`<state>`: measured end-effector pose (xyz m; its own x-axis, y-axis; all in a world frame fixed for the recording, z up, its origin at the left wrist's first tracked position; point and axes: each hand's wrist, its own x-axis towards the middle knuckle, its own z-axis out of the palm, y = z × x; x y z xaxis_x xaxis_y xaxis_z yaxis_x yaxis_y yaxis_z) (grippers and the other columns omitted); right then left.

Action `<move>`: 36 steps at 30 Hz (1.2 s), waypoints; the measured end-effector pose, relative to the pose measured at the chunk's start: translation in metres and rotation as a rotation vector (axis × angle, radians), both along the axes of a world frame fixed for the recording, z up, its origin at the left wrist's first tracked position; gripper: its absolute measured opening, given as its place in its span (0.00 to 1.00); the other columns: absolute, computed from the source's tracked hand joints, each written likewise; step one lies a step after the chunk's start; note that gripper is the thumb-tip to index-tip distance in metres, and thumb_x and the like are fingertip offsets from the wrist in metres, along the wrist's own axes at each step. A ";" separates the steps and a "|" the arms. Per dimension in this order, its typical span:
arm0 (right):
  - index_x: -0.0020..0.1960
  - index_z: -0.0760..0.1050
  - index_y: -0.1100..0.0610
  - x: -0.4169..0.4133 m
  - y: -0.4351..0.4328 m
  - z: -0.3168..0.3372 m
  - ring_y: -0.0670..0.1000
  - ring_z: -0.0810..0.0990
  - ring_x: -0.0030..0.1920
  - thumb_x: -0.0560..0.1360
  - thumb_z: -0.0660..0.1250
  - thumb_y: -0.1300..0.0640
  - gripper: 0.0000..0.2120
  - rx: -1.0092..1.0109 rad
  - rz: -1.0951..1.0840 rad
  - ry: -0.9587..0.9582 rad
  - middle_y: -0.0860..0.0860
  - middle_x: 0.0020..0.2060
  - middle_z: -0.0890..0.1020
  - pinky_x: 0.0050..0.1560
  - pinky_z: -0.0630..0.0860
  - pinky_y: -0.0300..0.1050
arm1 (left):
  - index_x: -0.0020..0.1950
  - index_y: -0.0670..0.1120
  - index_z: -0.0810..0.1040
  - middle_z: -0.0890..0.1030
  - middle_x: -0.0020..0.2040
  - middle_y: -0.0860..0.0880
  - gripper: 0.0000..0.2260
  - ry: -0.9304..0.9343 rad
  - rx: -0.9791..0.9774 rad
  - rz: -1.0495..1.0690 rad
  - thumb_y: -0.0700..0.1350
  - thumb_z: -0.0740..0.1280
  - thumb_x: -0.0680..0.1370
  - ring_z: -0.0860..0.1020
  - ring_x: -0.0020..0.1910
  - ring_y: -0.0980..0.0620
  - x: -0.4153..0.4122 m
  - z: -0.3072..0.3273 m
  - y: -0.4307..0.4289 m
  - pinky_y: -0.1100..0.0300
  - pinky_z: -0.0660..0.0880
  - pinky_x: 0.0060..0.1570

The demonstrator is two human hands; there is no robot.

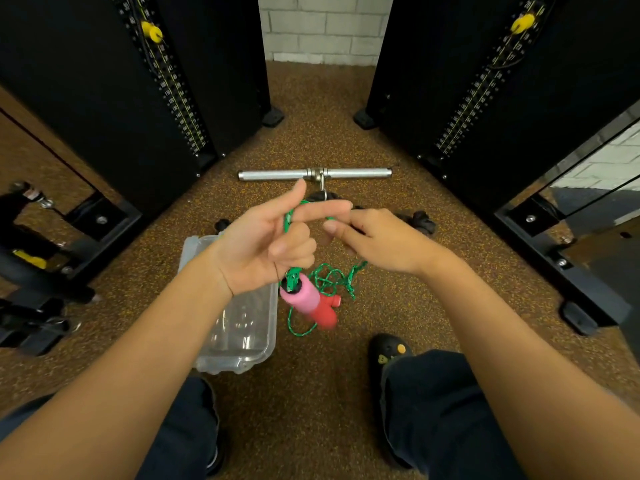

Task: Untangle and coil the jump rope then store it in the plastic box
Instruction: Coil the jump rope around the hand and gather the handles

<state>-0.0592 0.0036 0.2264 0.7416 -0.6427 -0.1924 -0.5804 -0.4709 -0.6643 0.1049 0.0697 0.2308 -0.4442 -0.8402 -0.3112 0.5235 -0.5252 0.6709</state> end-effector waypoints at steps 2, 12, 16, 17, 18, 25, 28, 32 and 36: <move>0.40 0.70 0.47 0.002 0.003 0.000 0.40 0.70 0.33 0.80 0.56 0.52 0.11 0.015 0.053 0.048 0.44 0.31 0.71 0.38 0.64 0.41 | 0.45 0.47 0.85 0.71 0.18 0.54 0.22 -0.029 -0.009 0.101 0.55 0.53 0.75 0.63 0.19 0.60 0.002 0.000 -0.001 0.65 0.53 0.30; 0.73 0.59 0.47 0.012 0.021 0.000 0.49 0.68 0.58 0.80 0.55 0.58 0.23 -0.024 0.225 0.204 0.49 0.51 0.68 0.60 0.63 0.42 | 0.64 0.42 0.72 0.78 0.62 0.46 0.17 -0.167 0.019 0.552 0.45 0.53 0.80 0.79 0.56 0.53 0.012 -0.010 -0.006 0.61 0.77 0.53; 0.62 0.74 0.55 0.015 0.023 0.000 0.43 0.68 0.47 0.77 0.61 0.58 0.14 -0.154 0.180 0.054 0.47 0.46 0.72 0.53 0.67 0.40 | 0.68 0.43 0.69 0.75 0.65 0.45 0.17 -0.362 -0.031 0.576 0.44 0.52 0.82 0.77 0.60 0.51 -0.001 -0.015 -0.006 0.58 0.75 0.57; 0.58 0.76 0.57 0.015 0.023 0.001 0.42 0.68 0.43 0.76 0.62 0.58 0.11 -0.190 0.172 0.004 0.47 0.45 0.72 0.51 0.69 0.40 | 0.69 0.44 0.67 0.76 0.64 0.45 0.17 -0.381 -0.051 0.589 0.45 0.52 0.82 0.77 0.59 0.51 -0.005 -0.015 -0.006 0.58 0.75 0.58; 0.54 0.77 0.58 0.016 0.023 0.001 0.40 0.67 0.40 0.76 0.64 0.57 0.09 -0.220 0.167 -0.034 0.46 0.44 0.73 0.49 0.69 0.40 | 0.70 0.47 0.66 0.76 0.62 0.46 0.17 -0.410 -0.076 0.586 0.45 0.52 0.81 0.78 0.58 0.51 -0.008 -0.016 -0.005 0.58 0.75 0.58; 0.39 0.71 0.49 0.008 0.014 0.008 0.32 0.66 0.33 0.69 0.69 0.43 0.11 -0.382 0.038 -0.110 0.37 0.29 0.70 0.50 0.66 0.47 | 0.69 0.54 0.67 0.77 0.63 0.51 0.21 -0.812 -0.216 0.278 0.58 0.55 0.78 0.74 0.61 0.57 -0.014 -0.019 -0.001 0.52 0.66 0.68; 0.38 0.70 0.50 0.003 0.010 0.014 0.35 0.68 0.30 0.64 0.71 0.38 0.18 -0.385 -0.031 -0.134 0.38 0.26 0.68 0.48 0.60 0.45 | 0.53 0.48 0.75 0.80 0.32 0.53 0.21 -0.895 -0.252 0.149 0.60 0.51 0.77 0.76 0.33 0.57 -0.022 -0.010 0.003 0.58 0.73 0.47; 0.38 0.69 0.49 -0.008 -0.001 0.019 0.37 0.70 0.31 0.62 0.73 0.39 0.19 -0.328 -0.094 -0.164 0.40 0.26 0.68 0.51 0.60 0.46 | 0.42 0.47 0.79 0.76 0.20 0.54 0.28 -0.885 -0.303 -0.100 0.59 0.43 0.78 0.64 0.23 0.54 -0.026 0.002 0.008 0.67 0.71 0.47; 0.42 0.72 0.53 -0.014 -0.007 0.021 0.41 0.68 0.31 0.62 0.74 0.43 0.18 -0.144 -0.089 -0.274 0.41 0.29 0.68 0.45 0.63 0.39 | 0.53 0.41 0.80 0.73 0.19 0.50 0.36 -0.645 -0.170 -0.240 0.65 0.42 0.74 0.60 0.20 0.53 -0.021 -0.001 0.010 0.65 0.71 0.54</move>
<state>-0.0731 -0.0037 0.2478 0.6926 -0.7137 0.1046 -0.4325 -0.5269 -0.7317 0.0837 0.0797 0.2297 -0.3944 -0.8026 -0.4476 -0.1235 -0.4364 0.8913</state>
